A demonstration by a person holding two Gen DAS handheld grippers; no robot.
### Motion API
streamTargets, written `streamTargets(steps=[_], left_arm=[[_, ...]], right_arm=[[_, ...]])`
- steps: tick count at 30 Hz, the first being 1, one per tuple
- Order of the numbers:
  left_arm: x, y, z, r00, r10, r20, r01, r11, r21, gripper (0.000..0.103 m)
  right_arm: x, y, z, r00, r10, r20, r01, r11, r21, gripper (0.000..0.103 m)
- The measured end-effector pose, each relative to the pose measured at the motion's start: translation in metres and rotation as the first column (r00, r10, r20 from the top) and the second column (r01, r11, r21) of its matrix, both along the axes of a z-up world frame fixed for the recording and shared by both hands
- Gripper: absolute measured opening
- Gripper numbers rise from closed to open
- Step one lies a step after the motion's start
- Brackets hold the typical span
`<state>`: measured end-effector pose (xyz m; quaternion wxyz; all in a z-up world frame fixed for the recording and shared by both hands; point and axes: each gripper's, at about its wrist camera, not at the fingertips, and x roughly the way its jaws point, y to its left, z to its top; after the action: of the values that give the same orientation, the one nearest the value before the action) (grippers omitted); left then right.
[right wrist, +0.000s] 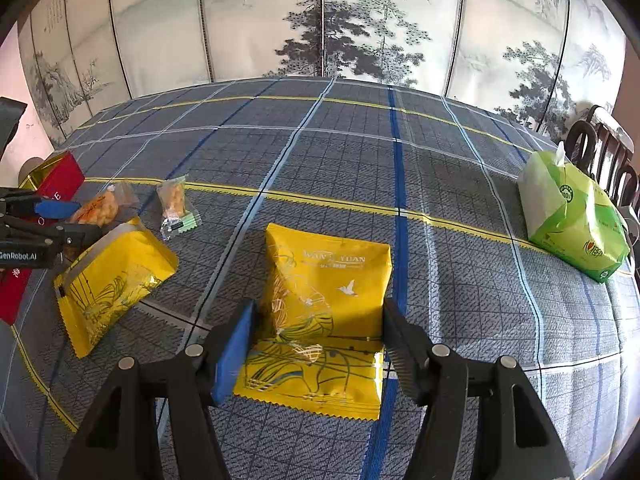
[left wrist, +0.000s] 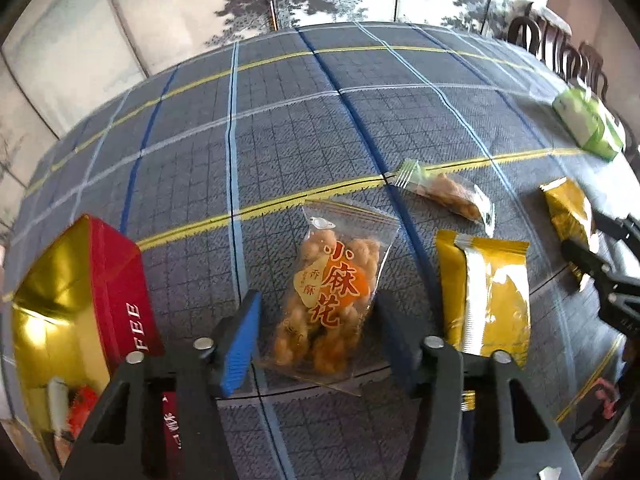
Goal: Organize snacks
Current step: 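Grasp the clear bag of fried dough twists with the left gripper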
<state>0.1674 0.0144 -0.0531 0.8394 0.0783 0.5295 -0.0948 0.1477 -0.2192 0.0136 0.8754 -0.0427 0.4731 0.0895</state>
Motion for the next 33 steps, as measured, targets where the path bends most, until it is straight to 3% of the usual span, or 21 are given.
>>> streamTargets(steps=[6,20,33], left_arm=[[-0.001,0.002,0.000,1.000,0.016,-0.002,-0.017,1.000,-0.027,0.040],[-0.014,0.012,0.011,0.997,0.077,0.006,-0.077,0.997,-0.026,0.039],[-0.040,0.038,0.055,0.984,0.169,0.062,-0.166,0.985,-0.053,0.039]], right_arm=[[0.000,0.000,0.000,1.000,0.000,0.000,0.000,1.000,0.000,0.065],[0.000,0.000,0.000,1.000,-0.001,0.000,0.001,1.000,-0.001,0.065],[0.000,0.001,0.000,1.000,-0.001,0.000,0.001,1.000,-0.001,0.065]])
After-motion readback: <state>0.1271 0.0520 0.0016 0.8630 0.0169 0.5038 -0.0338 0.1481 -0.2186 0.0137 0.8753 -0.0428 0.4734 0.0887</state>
